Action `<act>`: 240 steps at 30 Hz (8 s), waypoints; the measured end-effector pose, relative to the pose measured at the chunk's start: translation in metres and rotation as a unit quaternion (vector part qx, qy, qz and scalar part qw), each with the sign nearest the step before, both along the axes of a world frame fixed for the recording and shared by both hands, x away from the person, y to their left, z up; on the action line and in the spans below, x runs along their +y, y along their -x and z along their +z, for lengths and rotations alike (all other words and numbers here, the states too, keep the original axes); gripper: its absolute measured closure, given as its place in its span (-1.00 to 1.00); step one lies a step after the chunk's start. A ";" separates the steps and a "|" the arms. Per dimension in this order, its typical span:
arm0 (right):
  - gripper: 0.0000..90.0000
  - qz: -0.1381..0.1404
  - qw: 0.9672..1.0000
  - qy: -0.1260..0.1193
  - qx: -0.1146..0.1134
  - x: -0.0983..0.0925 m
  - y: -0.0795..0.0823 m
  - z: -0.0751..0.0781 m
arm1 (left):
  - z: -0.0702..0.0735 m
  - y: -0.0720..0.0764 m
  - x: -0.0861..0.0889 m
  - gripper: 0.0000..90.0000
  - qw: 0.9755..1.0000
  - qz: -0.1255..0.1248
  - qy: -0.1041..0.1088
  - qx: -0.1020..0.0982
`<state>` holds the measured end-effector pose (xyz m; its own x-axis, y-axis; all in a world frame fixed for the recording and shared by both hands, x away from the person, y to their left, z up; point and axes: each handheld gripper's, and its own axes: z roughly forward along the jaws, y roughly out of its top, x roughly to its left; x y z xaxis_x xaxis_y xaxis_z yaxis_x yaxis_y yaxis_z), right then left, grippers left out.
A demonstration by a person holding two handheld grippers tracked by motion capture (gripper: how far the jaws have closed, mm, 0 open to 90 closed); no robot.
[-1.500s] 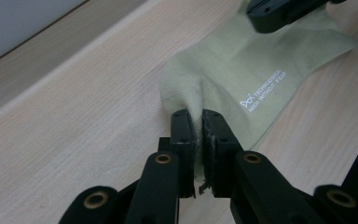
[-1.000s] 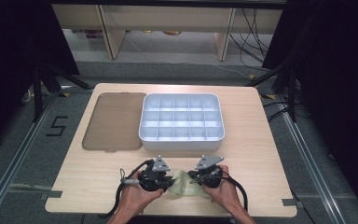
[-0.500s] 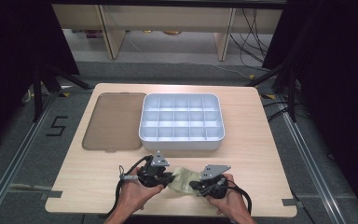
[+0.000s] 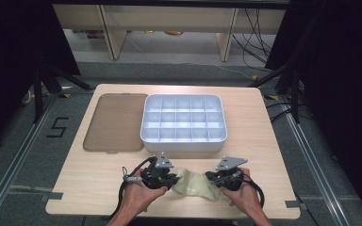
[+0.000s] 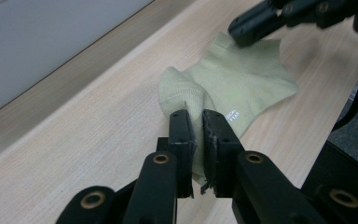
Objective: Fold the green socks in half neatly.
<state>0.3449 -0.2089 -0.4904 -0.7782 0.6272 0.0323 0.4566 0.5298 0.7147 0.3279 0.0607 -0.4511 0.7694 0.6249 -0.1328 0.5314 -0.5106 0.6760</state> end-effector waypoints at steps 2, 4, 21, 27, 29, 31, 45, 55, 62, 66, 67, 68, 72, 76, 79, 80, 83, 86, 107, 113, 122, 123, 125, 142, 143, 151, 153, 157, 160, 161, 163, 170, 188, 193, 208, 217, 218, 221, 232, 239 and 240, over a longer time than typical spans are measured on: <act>0.98 -0.012 1.000 0.004 -0.005 -0.014 -0.002 0.001 | 0.001 0.001 -0.001 0.82 1.000 0.002 -0.001 0.003; 0.98 -0.020 1.000 -0.004 -0.001 -0.017 0.000 0.000 | 0.002 0.000 -0.003 0.82 1.000 0.003 -0.001 0.000; 1.00 0.001 0.999 -0.009 0.040 -0.018 -0.002 -0.011 | 0.007 -0.002 -0.049 0.82 0.999 -0.035 0.007 -0.003; 1.00 0.000 0.999 -0.018 0.046 -0.020 -0.003 -0.013 | 0.008 -0.002 -0.069 0.84 0.998 -0.057 0.023 -0.004; 1.00 0.000 0.998 -0.022 0.051 -0.021 -0.003 -0.013 | 0.008 -0.003 -0.075 0.84 0.998 -0.058 0.025 -0.001; 1.00 0.000 0.998 -0.023 0.052 -0.022 -0.003 -0.013 | 0.006 -0.004 -0.080 0.84 0.998 -0.062 0.021 0.002; 0.95 -0.038 0.995 -0.078 0.058 -0.042 -0.006 -0.002 | -0.005 -0.012 -0.098 0.81 0.997 -0.076 0.004 0.004; 0.94 -0.048 0.995 -0.074 0.050 -0.051 -0.008 -0.002 | -0.019 -0.014 -0.115 0.76 0.997 -0.078 0.018 0.016; 0.93 -0.068 0.994 -0.073 0.047 -0.061 -0.008 0.003 | -0.011 -0.009 -0.116 0.40 0.995 -0.067 0.075 0.012; 0.93 -0.066 0.995 -0.073 0.035 -0.064 -0.008 0.005 | -0.001 -0.009 -0.104 0.41 0.995 -0.062 0.080 -0.005; 0.93 -0.064 0.995 -0.071 0.033 -0.065 -0.006 0.007 | 0.001 -0.010 -0.098 0.45 0.995 -0.059 0.081 -0.006; 0.93 -0.068 0.993 -0.082 0.045 -0.063 -0.004 0.008 | 0.002 -0.010 -0.095 0.47 0.995 -0.055 0.079 -0.007; 0.93 -0.048 0.996 -0.070 0.023 -0.059 0.001 0.014 | -0.001 -0.011 -0.074 0.53 0.997 -0.055 0.055 -0.002; 0.94 -0.034 0.997 -0.068 0.032 -0.049 0.006 0.018 | -0.004 -0.010 -0.066 0.62 0.998 -0.055 0.042 -0.002; 0.94 -0.011 0.998 -0.060 0.021 -0.041 0.007 0.018 | -0.007 -0.007 -0.060 0.83 0.998 -0.058 0.035 -0.003; 0.94 -0.004 0.997 -0.066 0.031 -0.033 0.011 0.018 | -0.010 -0.006 -0.059 0.87 0.998 -0.062 0.026 -0.005; 0.94 0.006 0.998 -0.058 0.022 -0.029 0.010 0.018 | -0.014 -0.006 -0.059 0.92 0.998 -0.063 0.028 0.000; 0.94 0.017 0.998 -0.052 0.028 -0.021 0.012 0.015 | -0.021 -0.005 -0.065 0.94 0.997 -0.071 0.021 0.004; 1.00 -0.003 0.999 0.008 0.041 -0.031 0.008 -0.004 | -0.045 -0.003 -0.067 0.99 0.995 -0.093 -0.038 0.018; 0.99 0.016 0.999 -0.031 0.015 -0.021 0.020 0.017 | -0.043 0.001 -0.066 0.92 0.995 -0.086 -0.034 0.027; 1.00 0.023 0.998 0.011 0.049 -0.022 0.028 -0.009 | -0.041 -0.001 -0.064 0.98 0.996 -0.084 -0.029 0.022; 1.00 0.024 0.998 0.005 0.050 -0.022 0.027 -0.010 | -0.043 -0.002 -0.064 0.99 0.995 -0.087 -0.032 0.022; 1.00 0.024 0.999 0.009 0.046 -0.022 0.027 -0.010 | -0.043 -0.002 -0.064 0.99 0.996 -0.087 -0.028 0.020; 0.99 -0.011 0.999 0.000 0.036 -0.032 0.011 -0.008 | -0.037 -0.035 -0.076 0.97 0.997 -0.077 -0.021 0.013; 0.99 -0.011 0.999 0.000 0.036 -0.032 0.011 -0.008 | -0.040 -0.035 -0.076 0.97 0.997 -0.076 -0.021 0.017; 0.96 0.001 1.000 -0.002 0.010 -0.030 0.017 0.010 | -0.045 -0.032 -0.068 0.97 0.997 -0.072 -0.023 0.023; 0.96 0.011 1.000 -0.010 0.002 -0.026 0.023 0.014 | -0.046 -0.032 -0.067 0.97 0.997 -0.075 -0.026 0.020; 0.96 0.036 0.999 -0.008 0.033 -0.020 0.037 0.008 | -0.046 -0.031 -0.067 0.97 0.997 -0.072 -0.025 0.021; 0.96 0.037 0.998 0.008 0.040 -0.022 0.039 0.001 | -0.046 -0.032 -0.067 0.98 0.997 -0.070 -0.022 0.023; 0.96 0.037 0.998 0.008 0.040 -0.022 0.039 0.001 | -0.046 -0.032 -0.067 0.98 0.997 -0.070 -0.022 0.023; 0.96 0.036 0.998 0.013 0.045 -0.024 0.038 -0.004 | -0.046 -0.032 -0.067 0.98 0.997 -0.069 -0.023 0.023; 0.97 0.032 0.998 0.013 0.049 -0.024 0.036 -0.006 | -0.044 -0.031 -0.067 0.95 0.997 -0.072 -0.021 0.022; 0.97 0.018 0.999 0.014 0.026 -0.011 -0.006 -0.002 | -0.047 0.003 -0.061 0.95 0.995 -0.097 -0.020 0.025; 0.96 0.010 1.000 0.005 0.021 -0.011 -0.006 -0.005 | -0.043 0.002 -0.061 0.92 0.994 -0.103 -0.019 0.017; 0.78 -0.012 1.000 -0.018 0.021 -0.034 0.012 0.014 | -0.033 -0.021 -0.040 0.36 0.999 -0.018 0.019 0.032; 0.86 -0.011 1.000 -0.008 0.014 -0.031 0.019 0.014 | -0.038 -0.038 -0.047 0.29 0.998 -0.028 -0.012 0.049; 0.89 -0.011 1.000 -0.007 0.019 -0.029 0.020 0.013 | -0.038 -0.038 -0.048 0.29 0.998 -0.031 -0.016 0.049; 0.96 -0.004 1.000 -0.006 0.007 -0.027 0.018 0.011 | -0.039 -0.038 -0.054 0.30 0.998 -0.027 -0.015 0.050; 0.89 -0.012 1.000 -0.005 0.014 -0.028 0.016 0.008 | -0.040 -0.040 -0.062 0.19 0.997 -0.030 -0.041 0.056; 0.50 -0.036 0.999 -0.014 0.035 -0.026 0.012 0.006 | -0.044 -0.038 -0.070 0.21 0.997 -0.023 -0.038 0.063; 0.51 -0.038 0.998 -0.013 0.038 -0.026 0.011 0.005 | -0.043 -0.038 -0.070 0.21 0.997 -0.029 -0.046 0.062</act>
<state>0.3341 -0.2346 -0.4851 -0.7234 0.6821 0.1071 0.5485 0.4734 0.6893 0.3660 -0.0091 -0.4943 0.7854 0.5942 -0.1733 0.5763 -0.5998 0.5551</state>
